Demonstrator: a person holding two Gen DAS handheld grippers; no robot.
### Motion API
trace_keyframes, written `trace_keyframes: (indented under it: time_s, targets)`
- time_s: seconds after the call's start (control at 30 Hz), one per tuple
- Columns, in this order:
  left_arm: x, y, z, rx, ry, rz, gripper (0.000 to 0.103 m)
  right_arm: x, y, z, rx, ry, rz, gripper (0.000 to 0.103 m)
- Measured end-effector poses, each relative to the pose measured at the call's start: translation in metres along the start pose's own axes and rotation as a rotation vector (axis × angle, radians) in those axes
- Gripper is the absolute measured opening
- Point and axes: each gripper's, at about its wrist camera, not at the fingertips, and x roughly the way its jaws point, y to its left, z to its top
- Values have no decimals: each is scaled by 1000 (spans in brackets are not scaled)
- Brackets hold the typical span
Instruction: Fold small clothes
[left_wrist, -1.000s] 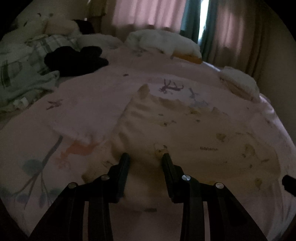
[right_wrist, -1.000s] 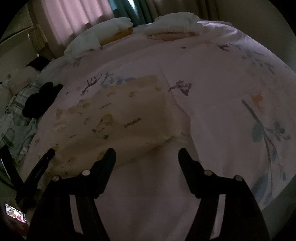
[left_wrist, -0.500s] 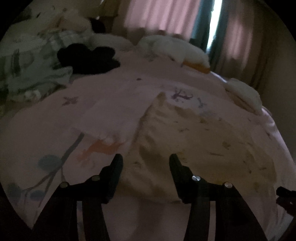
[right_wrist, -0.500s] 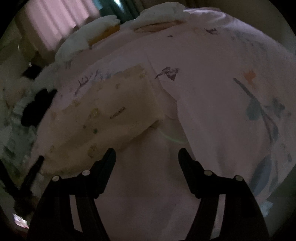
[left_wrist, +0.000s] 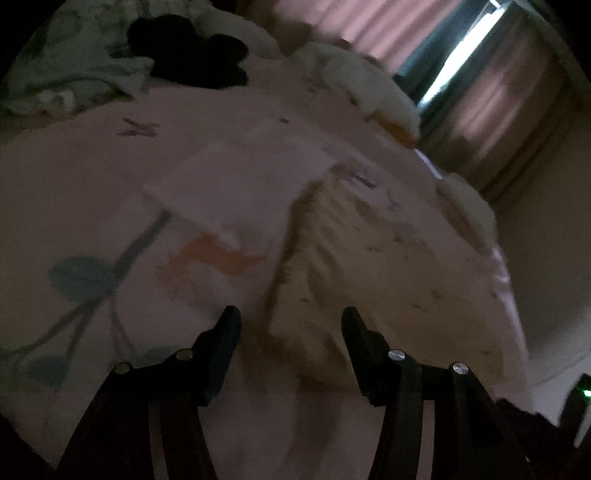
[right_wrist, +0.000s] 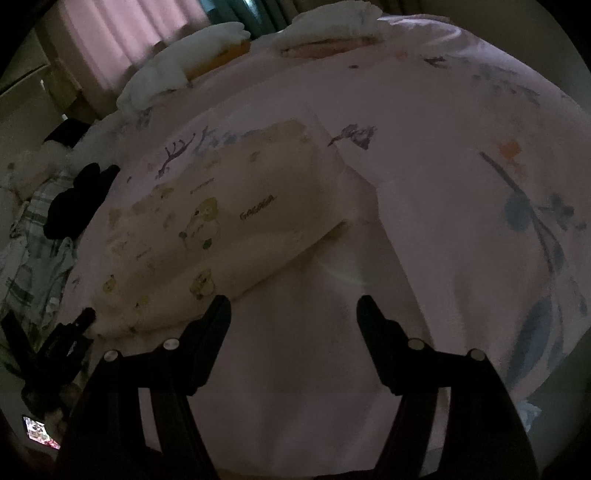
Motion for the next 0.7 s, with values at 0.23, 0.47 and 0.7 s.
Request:
trace_keyframes:
  time_s: [0.23,0.47,0.7]
  targets:
    - [15,-4,1,-84,38,-75,27,20,1,11,31,34,92,73]
    - [16,-17,1,-30,15,-13,25,30,-13,35,115,10,149,74]
    - [18,-11,0,-48,17,-8,25,59,-38,44,315,43,393,66]
